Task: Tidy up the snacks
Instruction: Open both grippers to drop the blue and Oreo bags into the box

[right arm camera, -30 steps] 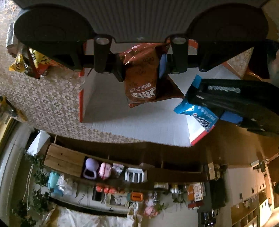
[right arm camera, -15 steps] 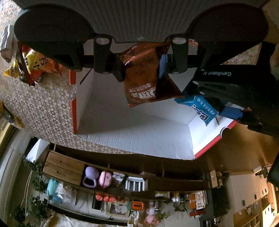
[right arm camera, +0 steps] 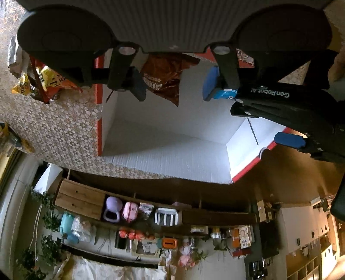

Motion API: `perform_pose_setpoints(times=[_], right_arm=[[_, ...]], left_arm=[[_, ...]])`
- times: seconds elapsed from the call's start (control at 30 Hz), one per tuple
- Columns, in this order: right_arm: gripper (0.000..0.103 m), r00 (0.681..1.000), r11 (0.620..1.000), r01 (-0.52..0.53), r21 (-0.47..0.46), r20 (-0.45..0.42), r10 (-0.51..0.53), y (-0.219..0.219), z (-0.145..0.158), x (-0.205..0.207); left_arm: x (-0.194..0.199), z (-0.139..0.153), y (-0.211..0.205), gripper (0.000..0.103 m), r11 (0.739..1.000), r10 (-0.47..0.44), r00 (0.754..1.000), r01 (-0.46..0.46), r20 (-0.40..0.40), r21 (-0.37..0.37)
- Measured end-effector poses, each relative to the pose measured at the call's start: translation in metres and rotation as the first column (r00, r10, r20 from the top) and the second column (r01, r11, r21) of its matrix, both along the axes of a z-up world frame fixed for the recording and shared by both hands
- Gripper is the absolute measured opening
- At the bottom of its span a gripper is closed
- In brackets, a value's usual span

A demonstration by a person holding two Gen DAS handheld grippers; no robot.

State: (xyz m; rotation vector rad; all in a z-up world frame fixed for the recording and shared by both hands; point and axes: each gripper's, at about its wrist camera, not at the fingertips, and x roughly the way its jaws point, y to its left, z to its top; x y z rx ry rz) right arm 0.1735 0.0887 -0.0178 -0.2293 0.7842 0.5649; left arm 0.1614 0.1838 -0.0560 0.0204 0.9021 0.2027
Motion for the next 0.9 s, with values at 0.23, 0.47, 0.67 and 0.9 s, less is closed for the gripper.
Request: perform_pose_setpoints(times=[0.23, 0.47, 0.67, 0.9], right_arm=[[0.065, 0.999, 0.999, 0.008, 0.034, 0.031, -0.009, -0.017, 0.019, -0.016], [0.068, 0.998, 0.996, 0.016, 0.084, 0.059, -0.021, -0.038, 0.038, -0.030], [0.072, 0.996, 0.993, 0.022, 0.119, 0.082, -0.032, -0.057, 0.051, -0.046], [0.084, 0.992, 0.985, 0.039, 0.169, 0.108, -0.058, -0.091, 0.066, -0.063]], left_arm=[[-0.016, 0.021, -0.008, 0.091, 1.000, -0.015, 0.998, 0.016, 0.057, -0.014], [-0.033, 0.041, -0.022, 0.095, 0.999, -0.036, 0.992, 0.038, 0.121, -0.018], [-0.044, 0.056, -0.039, 0.096, 0.998, -0.061, 0.984, 0.064, 0.166, -0.013], [-0.060, 0.069, -0.062, 0.100, 0.993, -0.106, 0.968, 0.115, 0.228, -0.026]])
